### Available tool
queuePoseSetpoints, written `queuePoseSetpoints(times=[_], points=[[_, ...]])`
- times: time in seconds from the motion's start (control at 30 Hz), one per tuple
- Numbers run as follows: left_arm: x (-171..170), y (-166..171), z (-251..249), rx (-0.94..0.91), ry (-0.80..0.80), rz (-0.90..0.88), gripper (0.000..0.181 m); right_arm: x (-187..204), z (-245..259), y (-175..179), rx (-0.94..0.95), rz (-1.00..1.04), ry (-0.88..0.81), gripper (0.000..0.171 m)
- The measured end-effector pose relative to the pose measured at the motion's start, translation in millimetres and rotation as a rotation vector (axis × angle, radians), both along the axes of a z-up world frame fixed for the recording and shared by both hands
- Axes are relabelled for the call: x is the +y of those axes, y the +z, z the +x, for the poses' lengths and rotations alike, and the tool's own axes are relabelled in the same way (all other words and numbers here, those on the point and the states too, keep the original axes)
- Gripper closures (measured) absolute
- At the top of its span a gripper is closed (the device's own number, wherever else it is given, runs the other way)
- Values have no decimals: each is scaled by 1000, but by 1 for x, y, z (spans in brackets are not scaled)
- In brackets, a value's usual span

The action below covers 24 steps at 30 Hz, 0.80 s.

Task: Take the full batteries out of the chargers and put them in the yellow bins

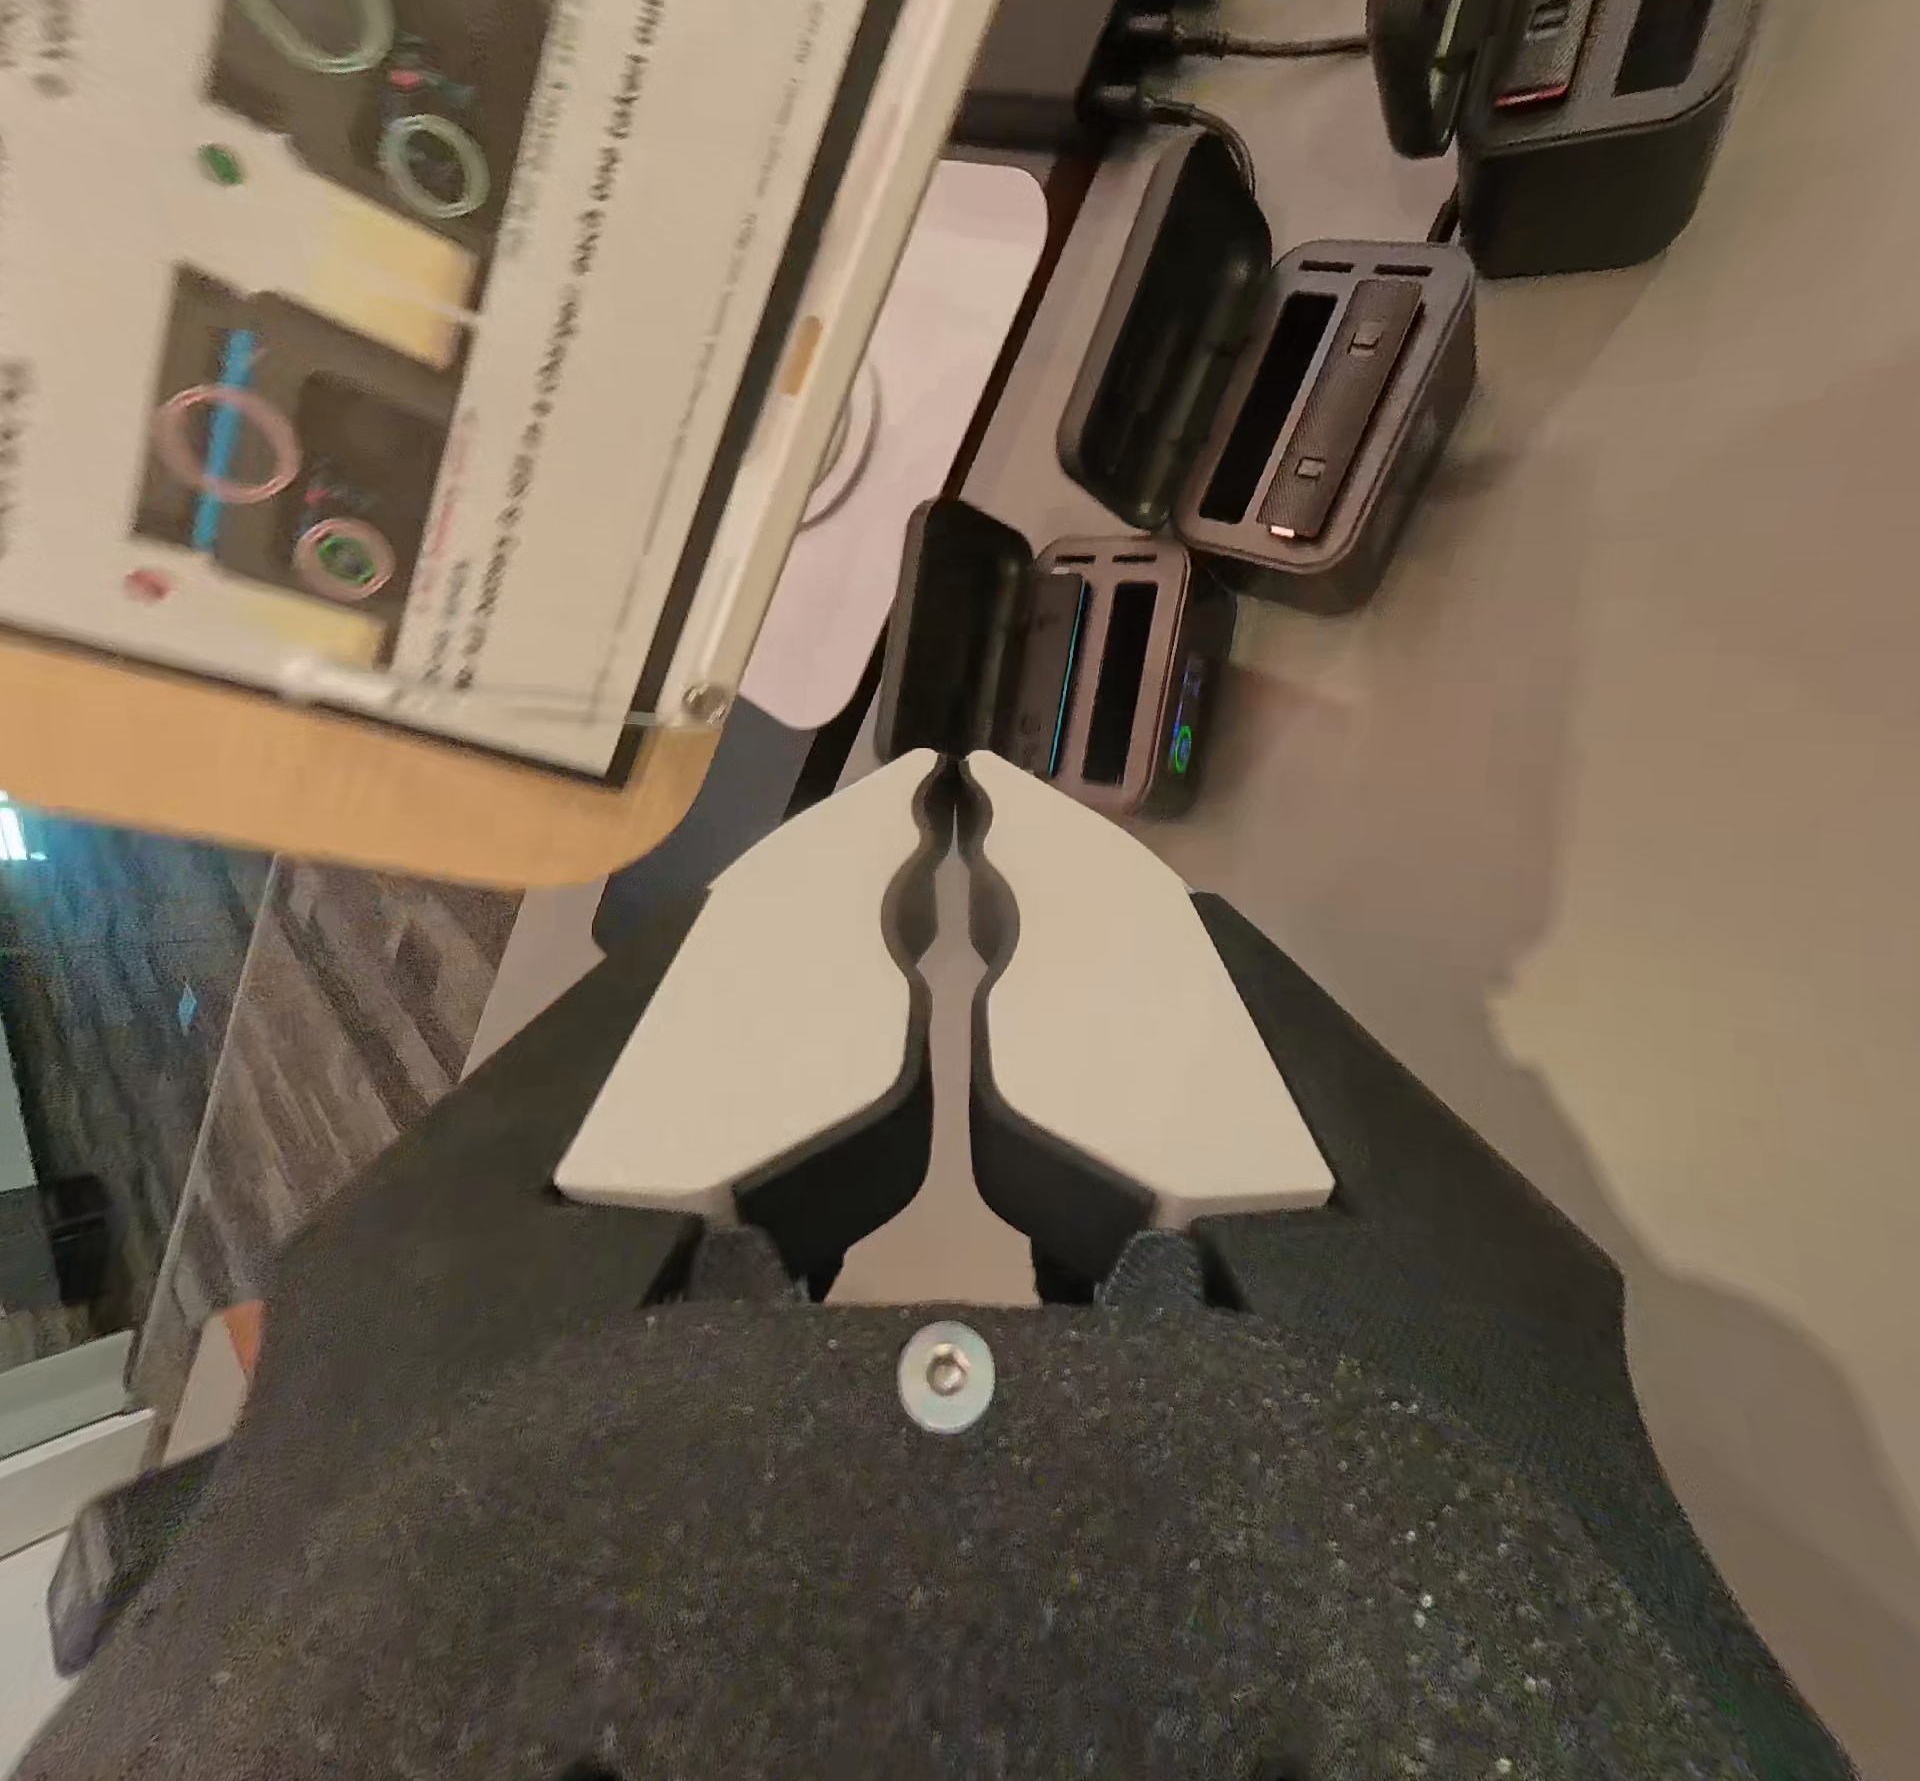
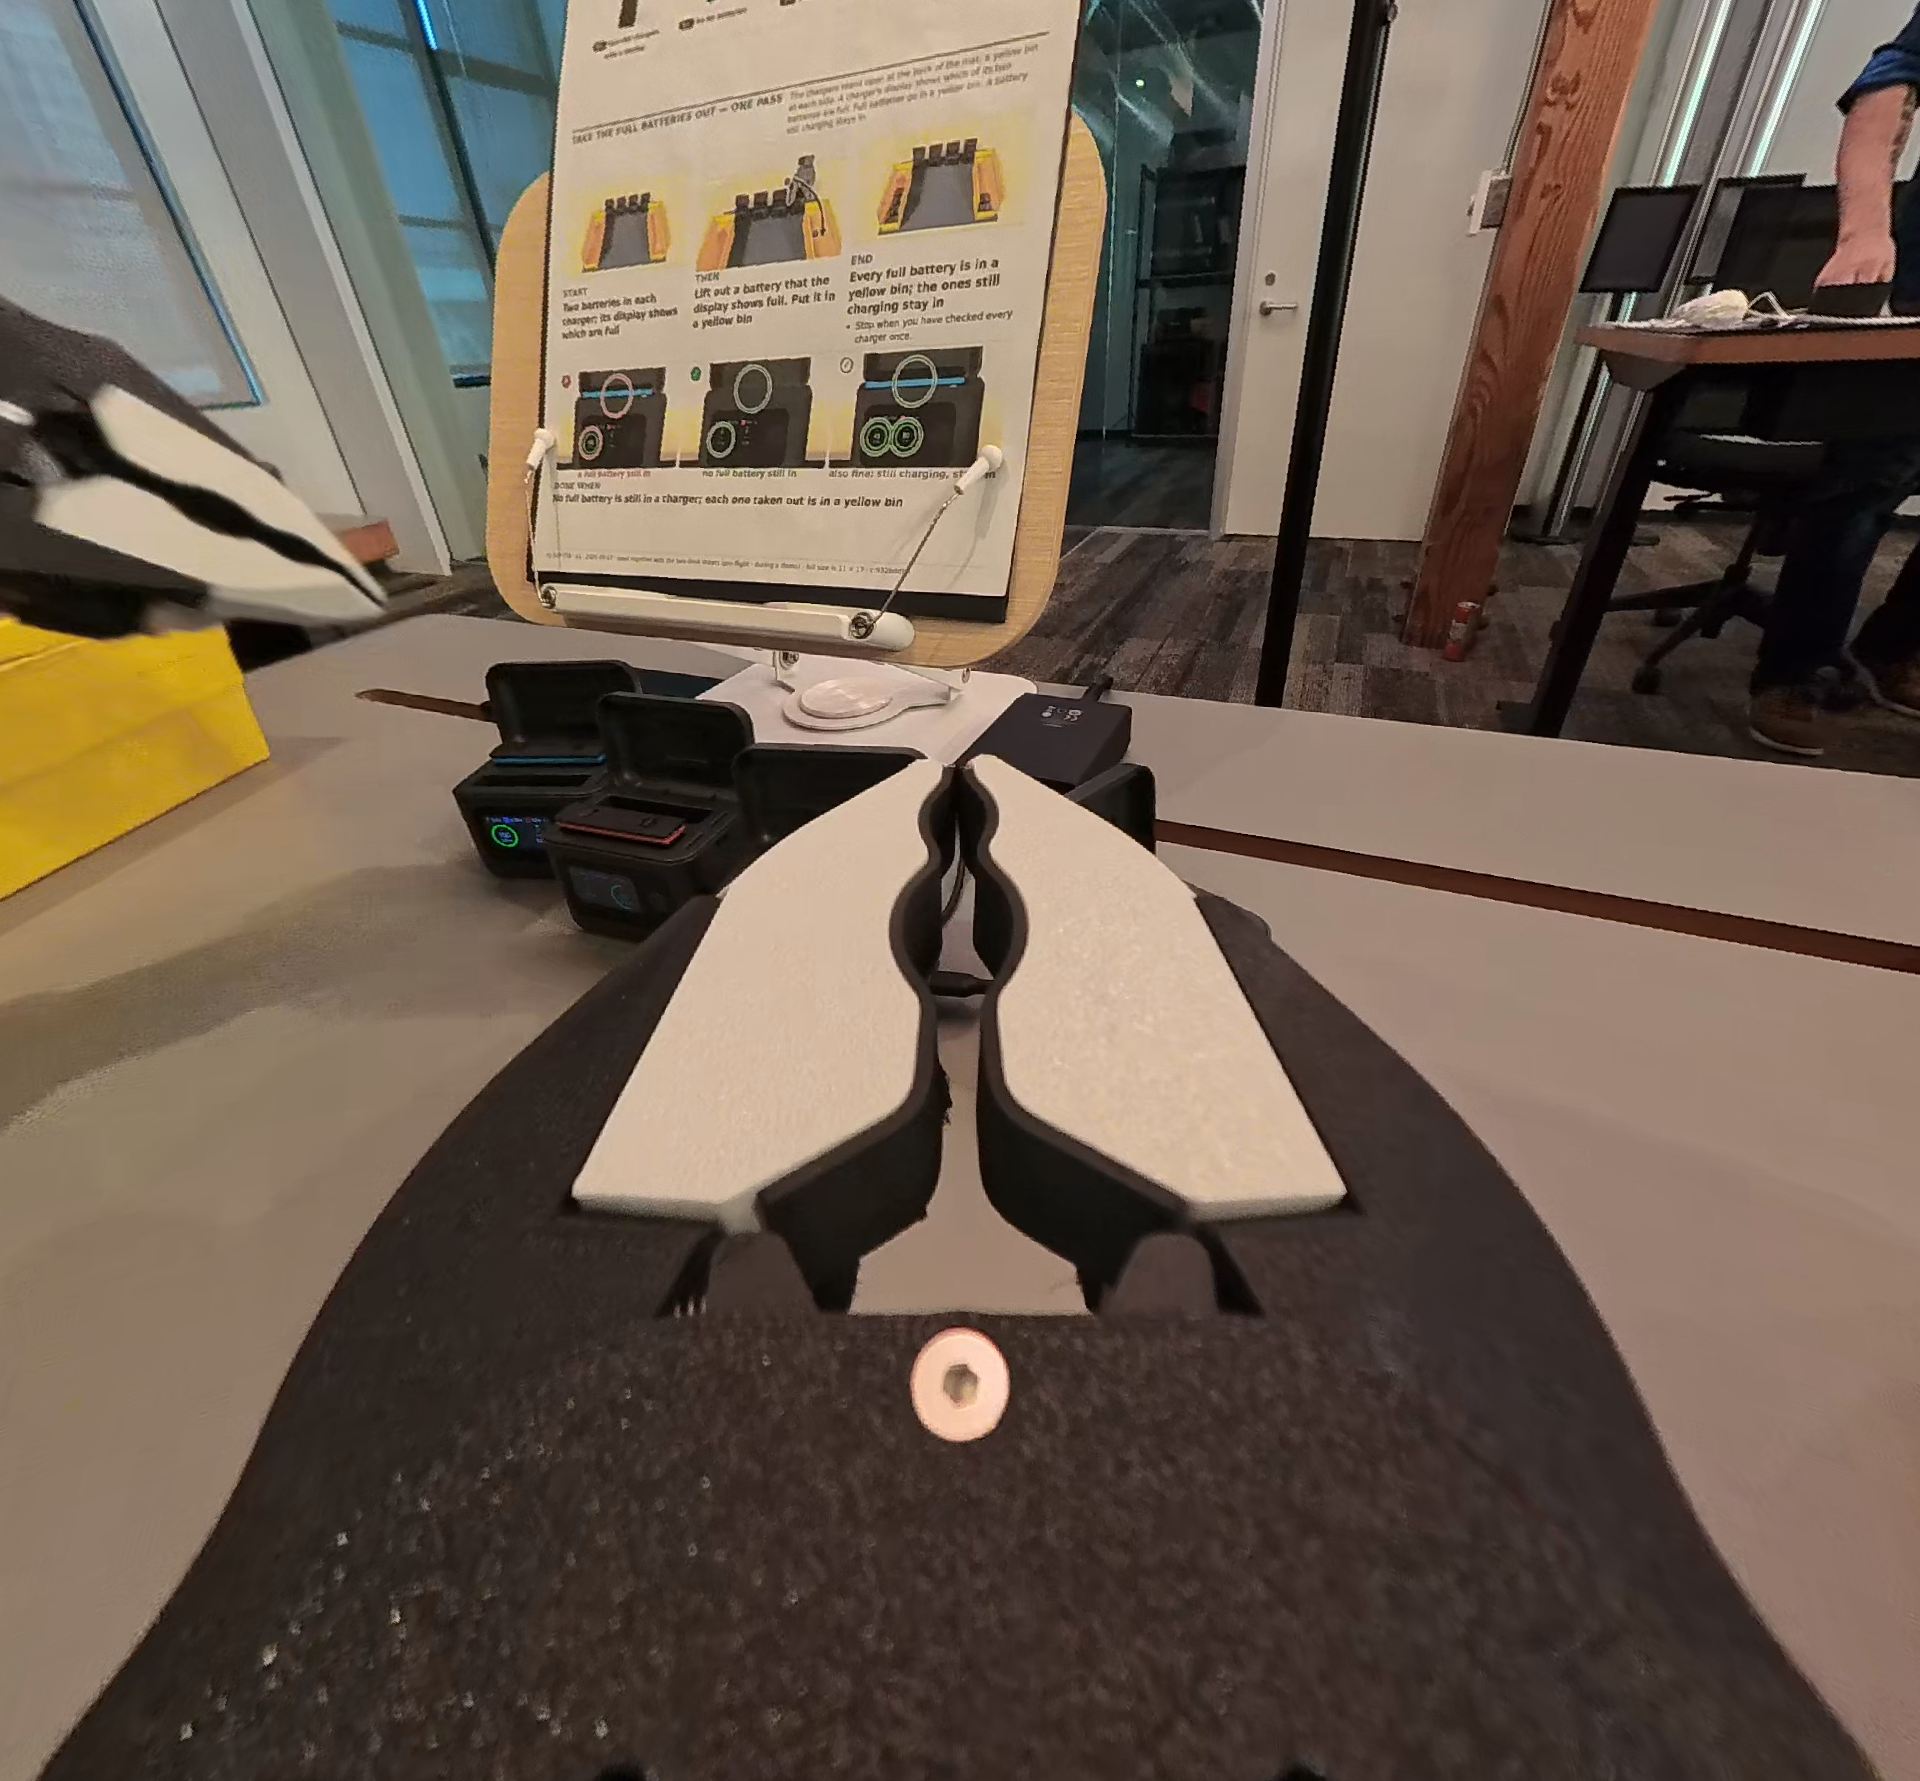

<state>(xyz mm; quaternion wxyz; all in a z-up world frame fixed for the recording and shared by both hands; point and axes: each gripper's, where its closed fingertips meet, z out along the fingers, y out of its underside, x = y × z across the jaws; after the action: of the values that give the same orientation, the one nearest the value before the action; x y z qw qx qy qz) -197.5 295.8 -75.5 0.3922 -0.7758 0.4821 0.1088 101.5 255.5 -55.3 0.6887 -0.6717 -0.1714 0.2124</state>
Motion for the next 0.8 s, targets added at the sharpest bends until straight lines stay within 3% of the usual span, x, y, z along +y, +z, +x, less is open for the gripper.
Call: queuePoseSetpoints(times=[0.17,0.27,0.37,0.47,0.63,0.8], points=[[-41,53,-69,-45,116,81,181,-2,-3,2,-12,12,10,171],[-70,66,-125,-35,198,43,181,-3,-5,2,-21,16,12,171],[-100,52,-180,40,273,-62,170,-2,-6,-1,-26,6,14,171],[-134,16,-217,88,339,-241,157,-2,-7,-4,-33,-1,17,171],[-188,-33,-230,290,183,-433,138,-2,-11,-12,-61,-12,24,171],[-204,-52,-242,387,142,-501,128,-2,-14,-18,-76,-31,37,171]])
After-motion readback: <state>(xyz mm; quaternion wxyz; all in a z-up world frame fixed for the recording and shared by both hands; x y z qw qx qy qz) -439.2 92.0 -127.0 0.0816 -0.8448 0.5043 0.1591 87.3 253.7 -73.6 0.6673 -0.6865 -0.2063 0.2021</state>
